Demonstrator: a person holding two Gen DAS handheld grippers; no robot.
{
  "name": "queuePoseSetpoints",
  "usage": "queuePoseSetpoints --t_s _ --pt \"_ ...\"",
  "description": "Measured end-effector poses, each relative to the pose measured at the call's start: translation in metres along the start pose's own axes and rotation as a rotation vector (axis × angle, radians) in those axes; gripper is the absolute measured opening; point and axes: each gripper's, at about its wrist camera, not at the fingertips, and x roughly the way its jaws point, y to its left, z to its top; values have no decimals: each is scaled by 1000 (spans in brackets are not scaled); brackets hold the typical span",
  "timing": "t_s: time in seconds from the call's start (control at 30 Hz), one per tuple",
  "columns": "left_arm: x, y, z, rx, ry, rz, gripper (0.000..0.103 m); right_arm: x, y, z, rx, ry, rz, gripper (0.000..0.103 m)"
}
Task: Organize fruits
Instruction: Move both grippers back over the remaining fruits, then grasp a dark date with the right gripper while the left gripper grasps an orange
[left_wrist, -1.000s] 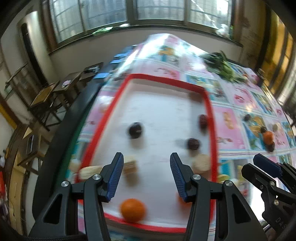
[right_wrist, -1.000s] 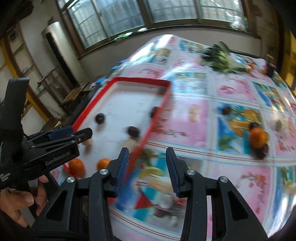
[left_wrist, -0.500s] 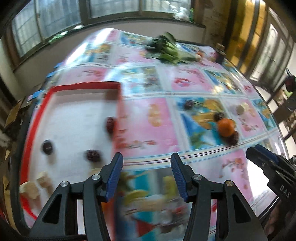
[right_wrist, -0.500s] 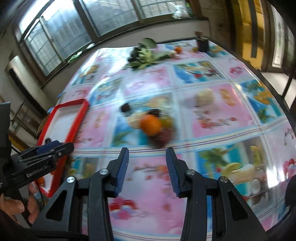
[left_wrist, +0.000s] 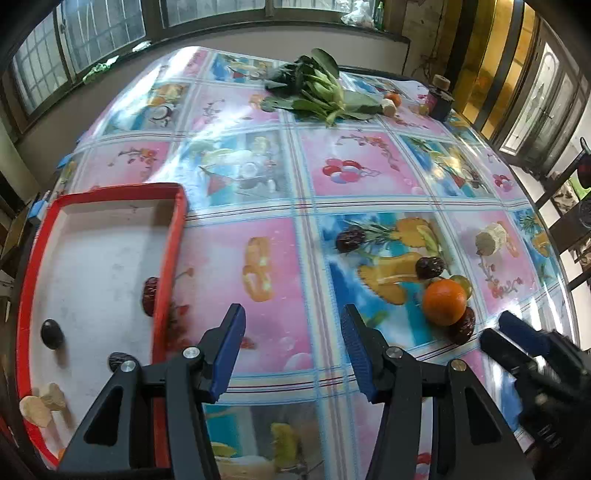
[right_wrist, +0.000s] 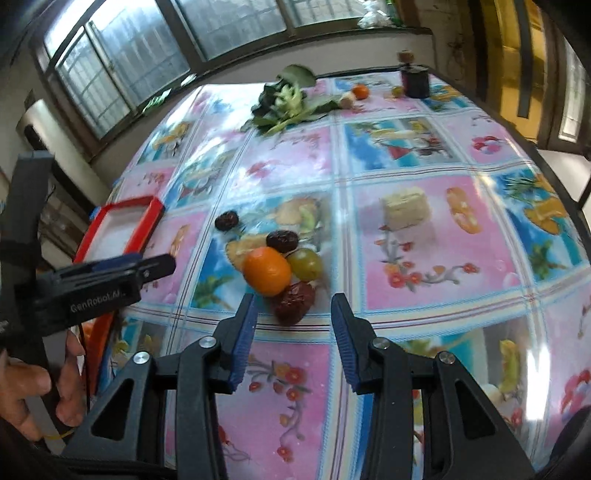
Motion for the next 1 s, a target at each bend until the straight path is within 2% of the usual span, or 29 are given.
queuePoseSetpoints --t_s 0.2,0.4,0.53,1.0 --pt "5 -11 5 19 7 -2 54 18 9 0 -53 30 -17 43" --pt "9 -14 7 31 15 -16 54 28 11 -1 -84 53 -59 26" --pt "12 -20 7 51 23 -40 54 28 10 -1 -85 57 -64 24" --pt "11 -70 2 175 11 -171 53 3 -36 -9 63 30 -103 22"
